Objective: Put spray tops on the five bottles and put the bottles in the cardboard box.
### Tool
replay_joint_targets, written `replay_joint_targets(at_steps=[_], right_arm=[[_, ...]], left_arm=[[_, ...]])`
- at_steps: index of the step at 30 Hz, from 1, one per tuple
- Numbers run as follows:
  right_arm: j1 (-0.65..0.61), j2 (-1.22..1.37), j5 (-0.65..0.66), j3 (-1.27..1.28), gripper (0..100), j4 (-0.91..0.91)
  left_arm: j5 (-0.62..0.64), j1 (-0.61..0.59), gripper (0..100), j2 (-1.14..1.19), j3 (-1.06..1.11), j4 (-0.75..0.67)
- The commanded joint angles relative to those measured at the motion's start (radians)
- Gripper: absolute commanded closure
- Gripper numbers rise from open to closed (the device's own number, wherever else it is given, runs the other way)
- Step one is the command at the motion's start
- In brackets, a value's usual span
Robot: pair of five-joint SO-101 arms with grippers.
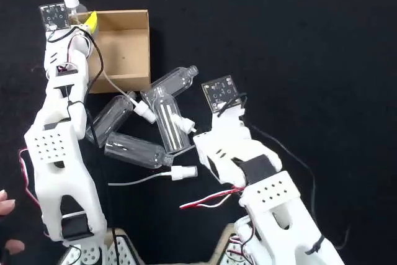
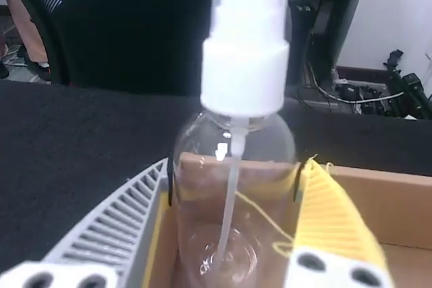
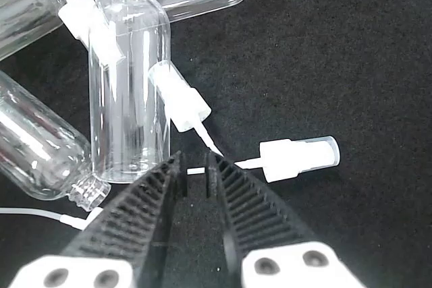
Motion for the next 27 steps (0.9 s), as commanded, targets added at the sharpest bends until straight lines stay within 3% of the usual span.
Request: replay_joint_targets(at_steps=[1, 12, 21, 27], right_arm=[[-0.009, -0.012, 0.011, -0.004, 93.9, -0.023], [-0.009, -0.012, 0.011, -0.004, 93.9, -0.023], [-0.009, -0.010, 0.011, -0.004, 93.9, -0.023], [-0.009, -0.008, 0.011, -0.004, 93.9, -0.023]], left_arm=[[-0.005, -0.010, 70, -0.029, -0.050, -0.014], [-0.005, -0.019, 70, -0.058, -0.042, -0.012], [0.017, -0.015, 70, -0.272, 0.194, -0.012], [0.015, -0.031, 70, -0.285, 0.216, -0.014]])
